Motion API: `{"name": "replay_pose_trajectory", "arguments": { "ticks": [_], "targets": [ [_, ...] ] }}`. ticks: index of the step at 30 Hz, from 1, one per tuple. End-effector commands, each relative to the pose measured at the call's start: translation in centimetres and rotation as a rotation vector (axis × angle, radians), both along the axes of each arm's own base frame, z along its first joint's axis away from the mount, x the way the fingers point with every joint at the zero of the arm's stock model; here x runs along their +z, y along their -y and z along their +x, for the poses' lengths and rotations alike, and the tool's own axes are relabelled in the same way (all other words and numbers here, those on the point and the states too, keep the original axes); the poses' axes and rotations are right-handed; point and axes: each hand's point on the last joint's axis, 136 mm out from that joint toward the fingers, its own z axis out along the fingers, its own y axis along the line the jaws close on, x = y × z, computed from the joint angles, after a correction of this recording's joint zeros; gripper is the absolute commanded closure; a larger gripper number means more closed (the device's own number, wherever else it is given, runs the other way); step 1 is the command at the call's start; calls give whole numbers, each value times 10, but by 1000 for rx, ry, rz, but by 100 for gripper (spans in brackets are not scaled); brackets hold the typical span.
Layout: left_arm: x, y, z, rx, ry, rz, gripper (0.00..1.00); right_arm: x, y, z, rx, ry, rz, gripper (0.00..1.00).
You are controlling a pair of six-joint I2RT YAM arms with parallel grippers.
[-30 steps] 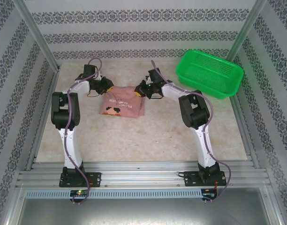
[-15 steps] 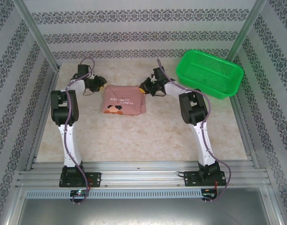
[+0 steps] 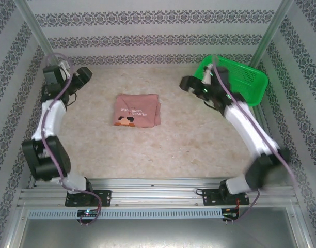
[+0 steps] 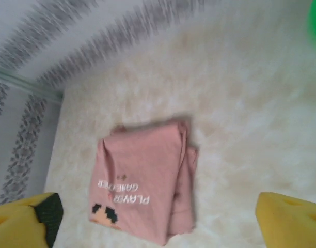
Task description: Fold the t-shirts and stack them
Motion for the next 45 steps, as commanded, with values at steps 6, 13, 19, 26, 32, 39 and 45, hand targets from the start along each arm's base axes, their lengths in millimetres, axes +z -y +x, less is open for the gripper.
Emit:
{"name": "replay_pose_trajectory", "arguments": {
  "ticks": [6,13,19,26,32,39,45],
  "targets": [
    [-136,12,-74,100,19,372,0,-120,153,-78,-508,166,-471,2],
    [-147,24,-92,47,104,517,0,-151,144,-61,-382,293,-551,2],
    [-162,26,-89,35,93,509,0,-151,141,-14,-339,343,-588,2],
    [-175,25,-77,26,194,630,0,-184,147,0,-320,263,-542,2],
    [-185,20,-67,58,108,657,0,-174,142,9,-321,293,-587,2],
    [-185,22,-67,54,113,657,0,-174,146,9,-351,284,-582,2],
    [-184,22,-67,53,118,657,0,-174,146,8,-347,292,-578,2]
  ]
}}
